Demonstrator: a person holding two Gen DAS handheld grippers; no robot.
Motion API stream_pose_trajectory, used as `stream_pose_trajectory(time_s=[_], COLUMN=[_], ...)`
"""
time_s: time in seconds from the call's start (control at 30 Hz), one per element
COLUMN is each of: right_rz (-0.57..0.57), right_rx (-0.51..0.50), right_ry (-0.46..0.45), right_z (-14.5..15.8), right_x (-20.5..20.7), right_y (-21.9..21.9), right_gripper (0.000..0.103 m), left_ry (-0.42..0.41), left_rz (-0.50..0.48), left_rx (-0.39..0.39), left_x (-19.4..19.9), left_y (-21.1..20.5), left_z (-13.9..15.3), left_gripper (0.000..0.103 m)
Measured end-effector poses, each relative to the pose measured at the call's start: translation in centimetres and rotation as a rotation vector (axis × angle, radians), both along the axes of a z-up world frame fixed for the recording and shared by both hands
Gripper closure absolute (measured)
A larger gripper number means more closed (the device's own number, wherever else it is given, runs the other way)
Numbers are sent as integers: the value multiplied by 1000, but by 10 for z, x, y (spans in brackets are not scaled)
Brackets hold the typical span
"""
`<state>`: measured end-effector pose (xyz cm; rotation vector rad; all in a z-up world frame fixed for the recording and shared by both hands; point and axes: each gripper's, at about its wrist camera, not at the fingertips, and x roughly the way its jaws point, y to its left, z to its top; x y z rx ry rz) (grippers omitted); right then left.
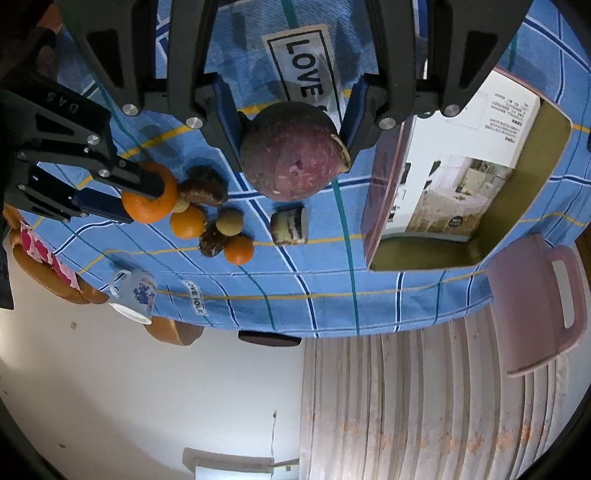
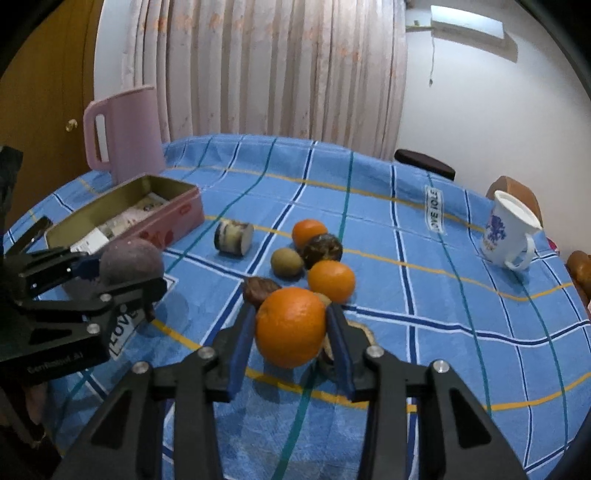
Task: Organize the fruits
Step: 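Lift and carry the purple fruit and orange over the open tin box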
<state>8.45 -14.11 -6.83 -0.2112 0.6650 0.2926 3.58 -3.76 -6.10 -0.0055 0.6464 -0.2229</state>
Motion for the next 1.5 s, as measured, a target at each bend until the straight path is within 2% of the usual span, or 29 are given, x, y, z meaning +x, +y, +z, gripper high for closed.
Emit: stream_pose_trajectory(time_s=[0.4,0.7,1.13,1.5], right_rz=[5,20,85,202], right_rx=[83,119,138,159], right_ry=[-107,-148,-163,-176], right_z=[21,28,37,60], right_x=[-8,-10,-3,17], right_y=[0,8,32,86], right_gripper=[61,61,61,61], left_ry=[-113,-146,-164,-133], left_rz=[67,102,162,260], left_rx=[38,40,47,74], left_x=[-10,-14,-14,0], left_y=[10,21,43,91], left_z=[18,23,27,34], left_gripper=[52,52,52,52])
